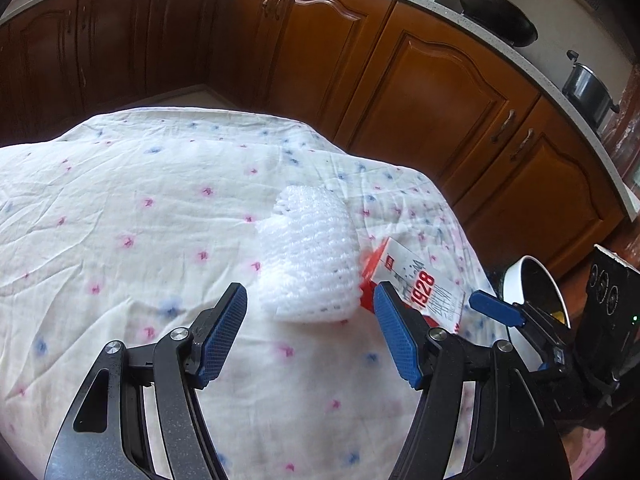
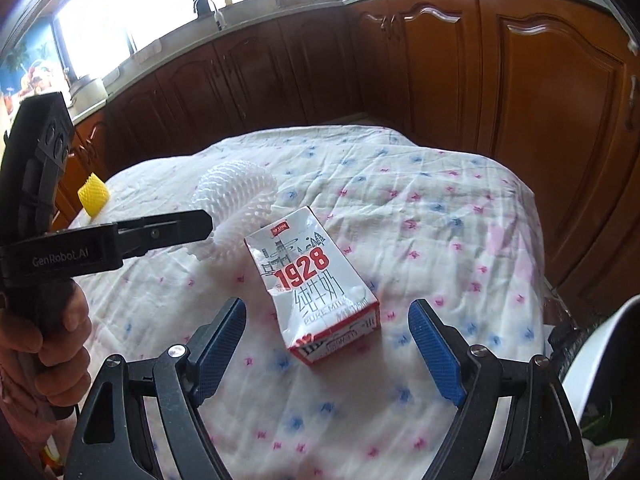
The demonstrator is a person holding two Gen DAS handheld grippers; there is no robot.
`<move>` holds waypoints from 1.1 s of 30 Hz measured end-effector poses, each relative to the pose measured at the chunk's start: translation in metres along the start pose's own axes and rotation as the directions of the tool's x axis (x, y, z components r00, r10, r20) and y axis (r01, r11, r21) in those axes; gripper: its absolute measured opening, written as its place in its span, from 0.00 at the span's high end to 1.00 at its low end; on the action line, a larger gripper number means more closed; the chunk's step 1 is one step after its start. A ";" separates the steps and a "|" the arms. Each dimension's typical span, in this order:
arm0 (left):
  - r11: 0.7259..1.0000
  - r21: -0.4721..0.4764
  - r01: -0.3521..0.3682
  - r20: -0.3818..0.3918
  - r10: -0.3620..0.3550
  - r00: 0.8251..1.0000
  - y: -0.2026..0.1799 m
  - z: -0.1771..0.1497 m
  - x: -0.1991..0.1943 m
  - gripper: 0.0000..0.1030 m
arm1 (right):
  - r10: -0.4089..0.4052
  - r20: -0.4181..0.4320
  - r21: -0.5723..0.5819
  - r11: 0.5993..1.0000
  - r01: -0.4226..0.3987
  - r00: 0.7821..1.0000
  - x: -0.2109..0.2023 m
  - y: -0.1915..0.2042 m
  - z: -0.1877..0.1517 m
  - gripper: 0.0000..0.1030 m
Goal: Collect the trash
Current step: 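Grasp the white mesh scrubber with the left tool while the right tool grasps the red-and-white milk carton, then carry scrubber and carton over the bin and open both tools to drop them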
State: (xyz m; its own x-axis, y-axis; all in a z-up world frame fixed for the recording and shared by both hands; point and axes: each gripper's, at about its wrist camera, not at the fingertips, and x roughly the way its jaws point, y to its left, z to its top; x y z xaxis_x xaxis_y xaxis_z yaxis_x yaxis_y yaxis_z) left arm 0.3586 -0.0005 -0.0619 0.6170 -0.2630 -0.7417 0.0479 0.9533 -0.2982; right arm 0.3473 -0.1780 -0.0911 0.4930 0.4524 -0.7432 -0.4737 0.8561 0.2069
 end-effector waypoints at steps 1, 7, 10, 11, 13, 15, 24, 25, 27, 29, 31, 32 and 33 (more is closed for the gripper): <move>1.000 -0.001 0.002 0.000 -0.002 1.000 0.001 0.002 0.002 0.35 | 0.007 -0.006 0.000 1.000 -0.007 1.000 0.003 0.000 0.001 0.18; 0.999 0.024 0.026 -0.012 -0.026 1.000 0.002 0.004 0.013 0.56 | -0.011 -0.018 0.011 1.000 0.011 1.000 0.008 -0.002 0.002 0.46; 0.998 0.043 0.037 -0.020 -0.036 0.999 0.000 0.002 0.014 0.77 | -0.014 0.002 0.033 0.999 0.014 1.000 0.002 -0.004 -0.001 0.47; 0.998 0.049 0.040 -0.018 -0.039 0.999 -0.001 0.001 0.012 0.82 | -0.014 0.008 0.043 0.999 0.013 1.000 0.000 -0.005 -0.002 0.47; 0.998 0.056 0.041 -0.013 -0.041 0.999 -0.003 -0.001 0.009 0.88 | -0.016 0.029 0.071 0.997 0.014 0.999 -0.010 -0.008 -0.006 0.48; 0.997 0.064 0.039 -0.002 -0.039 0.999 -0.004 -0.004 0.002 0.90 | -0.020 0.047 0.094 0.995 0.015 0.999 -0.018 -0.010 -0.011 0.49; 0.994 0.055 0.091 0.013 -0.092 0.996 -0.017 -0.025 -0.025 0.92 | -0.051 0.122 0.179 0.983 0.029 0.991 -0.067 -0.016 -0.046 0.50; 0.993 0.056 0.101 0.012 -0.101 0.995 -0.020 -0.029 -0.027 0.92 | -0.056 0.130 0.189 0.982 0.030 0.990 -0.073 -0.016 -0.050 0.50; 0.991 0.062 0.119 0.010 -0.120 0.993 -0.028 -0.035 -0.033 0.92 | -0.071 0.146 0.204 0.978 0.040 0.987 -0.085 -0.017 -0.059 0.50; 0.988 0.072 0.138 0.005 -0.139 0.990 -0.037 -0.042 -0.038 0.92 | -0.087 0.159 0.217 0.975 0.051 0.984 -0.097 -0.022 -0.066 0.50; 0.985 0.082 0.154 -0.002 -0.155 0.988 -0.047 -0.048 -0.041 0.92 | -0.105 0.170 0.233 0.970 0.064 0.980 -0.109 -0.027 -0.072 0.50; 0.983 0.087 0.160 -0.005 -0.161 0.987 -0.051 -0.050 -0.042 0.92 | -0.113 0.176 0.243 0.968 0.068 0.978 -0.115 -0.030 -0.076 0.50; 0.981 0.093 0.168 -0.009 -0.168 0.986 -0.056 -0.053 -0.044 0.92 | -0.122 0.181 0.252 0.965 0.074 0.976 -0.121 -0.033 -0.079 0.51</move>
State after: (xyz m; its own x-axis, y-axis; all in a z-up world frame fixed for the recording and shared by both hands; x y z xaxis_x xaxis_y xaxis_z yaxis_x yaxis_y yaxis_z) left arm 0.2877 -0.0503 -0.0443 0.5933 -0.4206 -0.6864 0.2236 0.9052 -0.3614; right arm 0.2456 -0.2804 -0.0584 0.6711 0.3818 -0.6355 -0.2363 0.9226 0.3049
